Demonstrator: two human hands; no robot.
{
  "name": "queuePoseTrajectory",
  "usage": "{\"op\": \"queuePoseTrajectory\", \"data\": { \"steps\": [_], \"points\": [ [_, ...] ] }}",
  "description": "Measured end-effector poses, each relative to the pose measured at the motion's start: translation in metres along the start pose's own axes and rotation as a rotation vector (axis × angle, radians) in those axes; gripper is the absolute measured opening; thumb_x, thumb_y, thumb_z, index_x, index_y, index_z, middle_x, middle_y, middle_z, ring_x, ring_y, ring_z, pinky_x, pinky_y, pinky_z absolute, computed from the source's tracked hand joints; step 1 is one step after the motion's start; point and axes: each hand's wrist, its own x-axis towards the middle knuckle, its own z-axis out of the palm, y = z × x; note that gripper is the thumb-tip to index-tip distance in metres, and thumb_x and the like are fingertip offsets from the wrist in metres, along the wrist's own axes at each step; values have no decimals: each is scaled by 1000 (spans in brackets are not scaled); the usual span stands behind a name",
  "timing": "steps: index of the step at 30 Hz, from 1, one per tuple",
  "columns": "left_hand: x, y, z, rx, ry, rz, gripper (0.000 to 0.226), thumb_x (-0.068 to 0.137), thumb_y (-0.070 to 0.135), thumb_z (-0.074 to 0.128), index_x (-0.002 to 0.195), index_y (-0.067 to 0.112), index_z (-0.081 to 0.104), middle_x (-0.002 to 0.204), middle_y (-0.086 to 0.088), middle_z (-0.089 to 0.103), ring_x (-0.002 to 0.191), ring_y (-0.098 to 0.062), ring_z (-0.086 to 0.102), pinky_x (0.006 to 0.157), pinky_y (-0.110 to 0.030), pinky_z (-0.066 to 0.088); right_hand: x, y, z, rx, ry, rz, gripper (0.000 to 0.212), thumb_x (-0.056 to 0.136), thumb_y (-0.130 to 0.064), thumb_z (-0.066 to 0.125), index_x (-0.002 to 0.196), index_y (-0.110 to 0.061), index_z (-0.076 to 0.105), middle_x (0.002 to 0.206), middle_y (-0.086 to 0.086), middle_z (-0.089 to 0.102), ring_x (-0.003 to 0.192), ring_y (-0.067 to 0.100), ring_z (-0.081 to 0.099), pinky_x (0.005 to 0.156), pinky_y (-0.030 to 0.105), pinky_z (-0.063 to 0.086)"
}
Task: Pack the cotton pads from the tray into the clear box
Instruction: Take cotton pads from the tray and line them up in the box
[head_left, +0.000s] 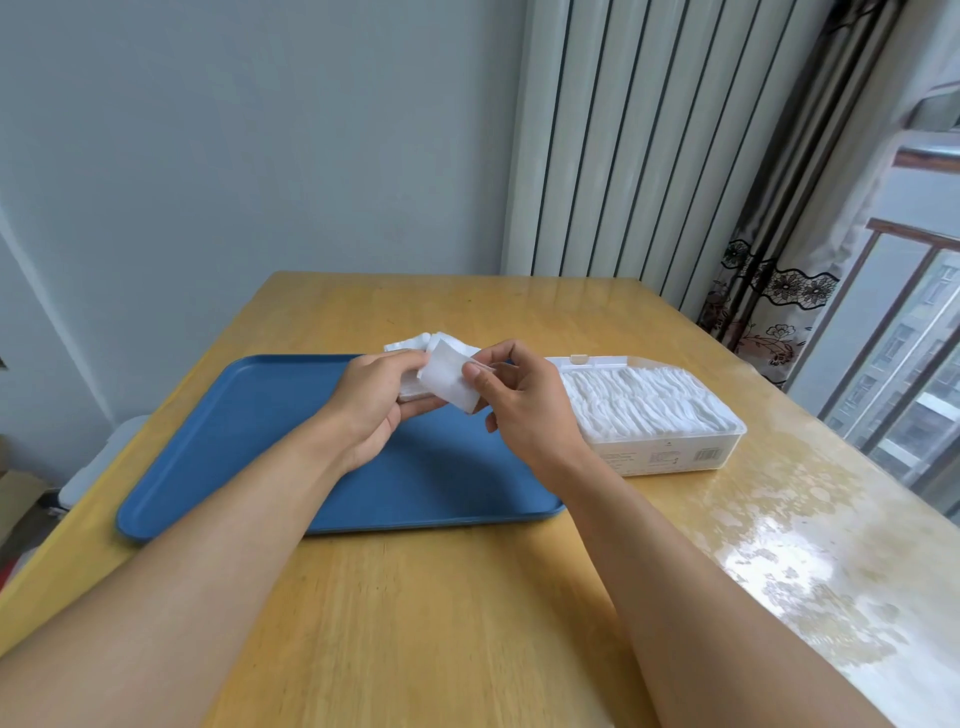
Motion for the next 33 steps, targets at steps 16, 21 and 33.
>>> {"op": "queuePoseTrajectory", "data": {
  "steps": [16,21,33],
  "points": [
    [-3,0,6,-21,-146,-9,40,92,22,71,119,-7,69,122,-18,72,113,-26,70,86,-34,61,4,5,-7,-152,158,-5,5,96,-30,67,94,-25,68,83,-5,69,67,9,63,60,21,49],
    [-2,-2,3,13,-162,-8,27,94,7,67,117,-7,69,119,-19,73,109,-25,72,84,-32,62,4,5,-6,-166,158,-17,5,95,-31,68,92,-27,69,80,-7,66,69,10,62,63,23,46],
    [-1,1,1,-59,-123,-53,24,98,0,53,117,-9,66,121,-26,70,109,-34,72,88,-40,62,0,2,-1,46,109,179,20,88,-34,78,90,-18,68,81,-8,69,68,6,62,67,27,51]
  ]
}}
